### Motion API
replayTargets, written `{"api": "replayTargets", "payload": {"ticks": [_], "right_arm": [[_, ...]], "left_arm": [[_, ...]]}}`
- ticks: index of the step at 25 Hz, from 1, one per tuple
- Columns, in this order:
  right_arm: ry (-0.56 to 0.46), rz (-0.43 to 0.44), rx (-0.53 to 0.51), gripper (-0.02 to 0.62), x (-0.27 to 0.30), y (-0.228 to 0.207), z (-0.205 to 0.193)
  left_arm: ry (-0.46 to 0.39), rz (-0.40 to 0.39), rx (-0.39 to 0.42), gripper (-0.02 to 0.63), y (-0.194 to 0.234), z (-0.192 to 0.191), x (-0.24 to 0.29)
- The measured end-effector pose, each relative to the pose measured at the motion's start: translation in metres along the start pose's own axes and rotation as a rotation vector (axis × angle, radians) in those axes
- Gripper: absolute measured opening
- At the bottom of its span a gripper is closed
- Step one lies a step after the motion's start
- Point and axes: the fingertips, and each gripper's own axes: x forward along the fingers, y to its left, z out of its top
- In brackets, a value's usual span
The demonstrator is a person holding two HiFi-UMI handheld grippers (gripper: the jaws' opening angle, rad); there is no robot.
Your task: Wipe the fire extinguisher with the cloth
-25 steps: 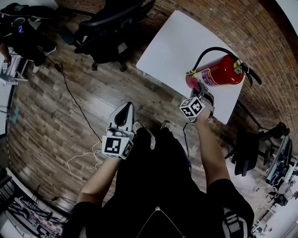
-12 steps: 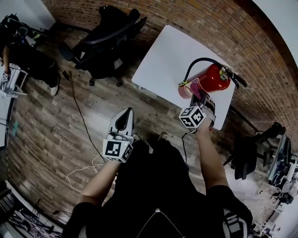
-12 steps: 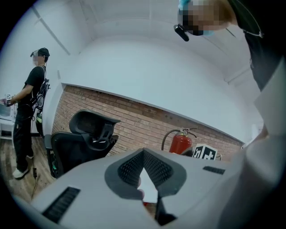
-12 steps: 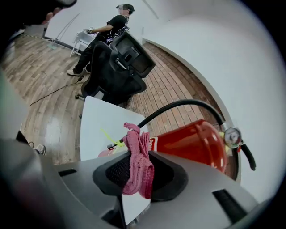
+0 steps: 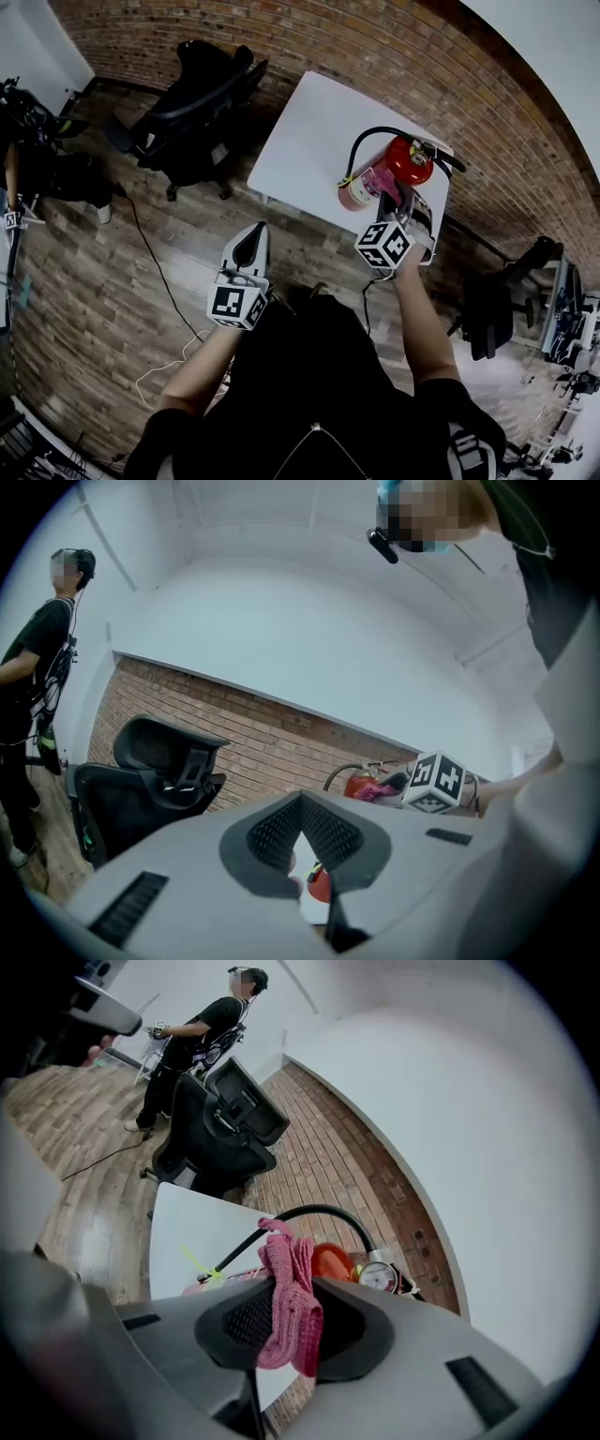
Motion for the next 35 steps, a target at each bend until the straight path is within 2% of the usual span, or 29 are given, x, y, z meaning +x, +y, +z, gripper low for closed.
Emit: {"api": "replayTargets", "payload": {"ticks": [7,17,19,23,28,35], "right_arm": [[-0.030,-0.051,-0.004,0.110,-0.016,-0.024,0.008],[-0.066,-0.164,-0.054,0.110,-0.031,-0.050,0.017],[-0.080,-0.165,-0.067,0.110,-0.033,-0.049,0.021],[-0.098,-0.067,-0.027,0.110,-0.027,-0.016,0.026],[-0.040,0.091,0.011,0.110,0.007,0.063,0.007],[-0.001,0.206,0.021,0.110,0.033,0.128,-0.017]], "left_arm": [[-0.013,-0.018,0.002,0.031,-0.011,0.008,0.008],[-0.008,-0.007,-0.006,0.031,-0.012,0.000,0.003],[-0.010,-0.004,-0.009,0.031,-0.012,0.000,0.003],[-0.014,0.007,-0.019,0.031,-0.010,-0.002,0.001],[0.007,0.022,-0.021,0.031,-0.007,-0.015,-0.004],[0.027,0.067,0.014,0.031,-0.003,-0.017,-0.003]]}}
